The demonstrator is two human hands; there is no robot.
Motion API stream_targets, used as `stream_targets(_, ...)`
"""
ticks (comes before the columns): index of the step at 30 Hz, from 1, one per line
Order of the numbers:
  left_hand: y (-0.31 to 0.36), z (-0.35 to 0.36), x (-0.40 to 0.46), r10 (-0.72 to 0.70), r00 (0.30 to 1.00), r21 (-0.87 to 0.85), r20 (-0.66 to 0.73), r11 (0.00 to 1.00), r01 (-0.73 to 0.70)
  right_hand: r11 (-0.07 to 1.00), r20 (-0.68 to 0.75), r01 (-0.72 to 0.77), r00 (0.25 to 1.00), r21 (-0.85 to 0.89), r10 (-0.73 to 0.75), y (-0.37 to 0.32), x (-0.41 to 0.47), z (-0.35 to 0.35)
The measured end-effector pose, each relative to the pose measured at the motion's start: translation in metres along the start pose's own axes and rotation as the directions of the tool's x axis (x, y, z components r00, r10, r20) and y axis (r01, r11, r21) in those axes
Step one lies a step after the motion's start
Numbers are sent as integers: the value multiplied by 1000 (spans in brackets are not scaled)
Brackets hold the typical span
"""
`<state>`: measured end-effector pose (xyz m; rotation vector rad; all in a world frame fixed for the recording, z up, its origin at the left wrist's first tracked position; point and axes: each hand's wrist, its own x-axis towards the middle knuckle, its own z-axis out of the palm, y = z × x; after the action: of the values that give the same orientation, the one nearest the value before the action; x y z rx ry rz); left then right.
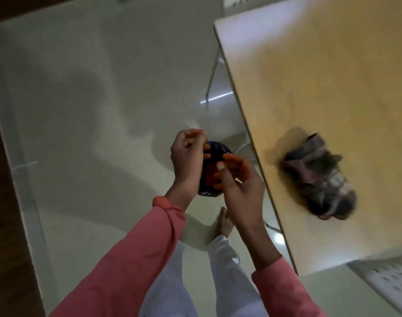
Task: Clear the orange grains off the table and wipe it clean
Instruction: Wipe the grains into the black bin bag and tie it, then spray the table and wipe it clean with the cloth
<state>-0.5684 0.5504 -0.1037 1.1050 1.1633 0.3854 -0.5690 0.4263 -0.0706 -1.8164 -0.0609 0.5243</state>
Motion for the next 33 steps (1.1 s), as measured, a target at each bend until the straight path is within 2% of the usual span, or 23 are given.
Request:
stream_targets(3,32,23,-51,79,995,-32,63,996,-77,981,-44,145,987,-132,-152,-28,-8,-60)
stream_targets(7,42,56,-97,47,992,-42,115,998,-43,910,-72,237,958,-339,-276,-39,-2,-130)
stream_targets(10,40,79,-122,5,988,-18,156,1000,-2,688,0,295,919,-663,-394,-34,8,-178)
stream_targets(12,35,90,-131,-11,981,26,195,1000,6,514,74,230,949,-826,-305,-26,18,-193)
stream_targets(13,32,95,-134,-21,978,64,207,998,8,466,96,191,971,-864,-220,-22,22,-196)
stream_targets(15,26,102,-141,-63,975,155,212,988,30,459,123,150,989,-875,-87,-16,25,-200)
stream_targets(18,16,107,-149,-171,961,286,215,952,106,564,84,96,995,-820,-48,-16,29,-200)
stream_targets(19,12,109,-152,-215,949,281,232,949,146,547,68,87,996,-833,-55,-17,30,-198)
stream_targets(22,9,113,-170,-291,904,108,314,957,270,439,63,123,987,-890,-148,-18,23,-191)
stream_targets(24,6,116,-174,-286,909,74,303,958,277,404,119,180,978,-897,-172,-15,18,-189)
stream_targets(27,5,112,-186,-233,939,107,252,971,213,272,222,267,957,-925,-185,-7,19,-192)
stream_targets(28,3,109,-187,-220,945,143,241,971,190,299,213,274,951,-914,-223,-7,23,-193)
stream_targets(29,3,106,-191,-199,952,160,232,973,164,375,187,277,948,-885,-258,-10,24,-196)
stream_targets(32,2,94,-209,-174,956,69,238,984,162,734,55,210,972,-646,-230,-32,10,-214)
stream_targets(33,3,92,-213,-171,951,25,256,985,170,819,34,197,976,-539,-213,-39,4,-219)
